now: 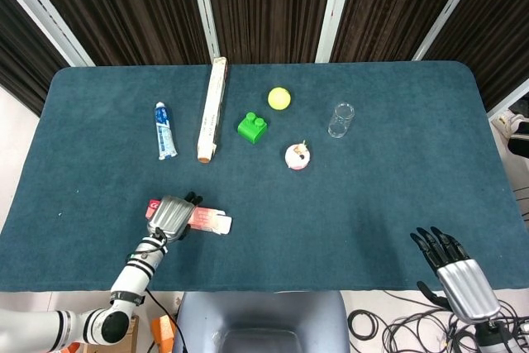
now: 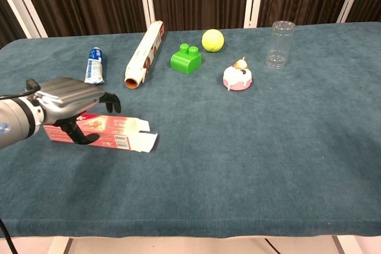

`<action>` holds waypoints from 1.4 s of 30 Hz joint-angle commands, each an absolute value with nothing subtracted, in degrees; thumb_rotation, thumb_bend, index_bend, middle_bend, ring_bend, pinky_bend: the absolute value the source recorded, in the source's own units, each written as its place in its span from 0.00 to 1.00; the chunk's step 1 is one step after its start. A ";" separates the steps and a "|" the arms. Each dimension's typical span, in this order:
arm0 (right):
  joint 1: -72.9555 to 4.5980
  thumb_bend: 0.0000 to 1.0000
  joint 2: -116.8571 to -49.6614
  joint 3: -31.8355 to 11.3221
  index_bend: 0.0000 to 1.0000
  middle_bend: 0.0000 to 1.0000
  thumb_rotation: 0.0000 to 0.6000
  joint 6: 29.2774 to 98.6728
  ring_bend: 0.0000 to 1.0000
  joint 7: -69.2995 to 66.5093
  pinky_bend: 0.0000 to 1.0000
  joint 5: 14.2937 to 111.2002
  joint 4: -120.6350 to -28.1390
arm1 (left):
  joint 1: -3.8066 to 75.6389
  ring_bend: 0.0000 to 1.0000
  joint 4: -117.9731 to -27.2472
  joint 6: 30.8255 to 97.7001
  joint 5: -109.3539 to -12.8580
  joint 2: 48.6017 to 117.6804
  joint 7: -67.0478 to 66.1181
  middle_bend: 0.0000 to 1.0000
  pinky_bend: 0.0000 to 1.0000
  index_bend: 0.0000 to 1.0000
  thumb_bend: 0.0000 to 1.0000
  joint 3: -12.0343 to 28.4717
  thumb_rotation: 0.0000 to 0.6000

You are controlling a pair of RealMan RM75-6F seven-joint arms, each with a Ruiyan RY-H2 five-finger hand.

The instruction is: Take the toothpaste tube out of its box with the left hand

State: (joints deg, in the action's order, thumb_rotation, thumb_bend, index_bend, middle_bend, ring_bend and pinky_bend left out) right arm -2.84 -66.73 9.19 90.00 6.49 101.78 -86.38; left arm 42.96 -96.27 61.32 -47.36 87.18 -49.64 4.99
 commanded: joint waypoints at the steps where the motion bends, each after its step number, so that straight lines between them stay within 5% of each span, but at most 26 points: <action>1: -2.89 0.20 -66.72 9.13 0.08 0.08 1.00 89.36 0.04 7.10 0.17 101.92 -86.45 | 43.08 0.91 -95.96 61.33 -46.60 87.05 -49.66 0.32 0.94 0.32 0.36 4.57 1.00; 16: -2.85 0.20 -66.24 8.83 0.08 0.08 1.00 87.14 0.04 8.33 0.17 102.22 -86.92 | 42.31 0.96 -100.26 67.34 -51.64 83.69 -51.59 0.58 0.99 0.55 0.36 2.29 1.00; 28: -3.02 0.20 -65.53 9.12 0.08 0.08 1.00 86.42 0.04 7.36 0.17 103.49 -87.02 | 42.57 0.96 -114.76 87.17 -46.44 75.80 -82.55 0.59 1.00 0.56 0.36 -0.93 1.00; 42: -3.22 0.20 -65.07 9.23 0.08 0.08 1.00 85.00 0.04 7.74 0.17 103.80 -87.32 | 44.98 0.96 -118.48 97.26 -41.54 75.20 -100.07 0.58 1.00 0.56 0.36 -1.61 1.00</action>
State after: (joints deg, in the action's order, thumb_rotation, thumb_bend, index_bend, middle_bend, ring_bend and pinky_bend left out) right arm -3.20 -65.09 9.22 85.06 7.69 103.79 -87.31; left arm 44.18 -117.70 95.38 -41.80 75.19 -97.23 -0.78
